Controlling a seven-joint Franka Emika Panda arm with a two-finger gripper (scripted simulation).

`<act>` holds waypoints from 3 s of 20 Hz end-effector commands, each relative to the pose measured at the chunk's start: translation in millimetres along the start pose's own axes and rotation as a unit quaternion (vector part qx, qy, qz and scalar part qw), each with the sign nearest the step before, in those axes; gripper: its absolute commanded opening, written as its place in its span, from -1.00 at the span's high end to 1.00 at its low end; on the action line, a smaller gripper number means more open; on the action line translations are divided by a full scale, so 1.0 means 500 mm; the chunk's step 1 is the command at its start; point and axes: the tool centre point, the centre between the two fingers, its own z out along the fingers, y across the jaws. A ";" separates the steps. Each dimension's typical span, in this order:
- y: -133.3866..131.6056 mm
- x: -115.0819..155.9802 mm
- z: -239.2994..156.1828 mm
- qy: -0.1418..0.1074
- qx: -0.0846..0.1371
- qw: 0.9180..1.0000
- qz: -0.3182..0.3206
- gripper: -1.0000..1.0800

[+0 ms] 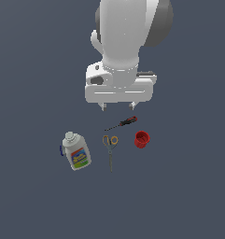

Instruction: Pick up a designated object from a clutter of objects.

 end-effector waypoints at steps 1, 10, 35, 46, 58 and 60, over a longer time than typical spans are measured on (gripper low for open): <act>-0.016 0.005 0.026 -0.001 -0.001 1.000 -0.001 -0.92; -0.113 0.020 0.183 0.000 -0.007 1.000 -0.004 -0.92; -0.267 -0.026 0.423 -0.001 -0.001 1.000 -0.012 -0.92; -0.268 -0.027 0.509 0.000 -0.001 1.000 -0.012 -0.92; -0.269 -0.026 0.514 0.000 -0.001 1.000 -0.012 1.00; -0.269 -0.027 0.512 0.000 -0.001 1.000 -0.012 1.00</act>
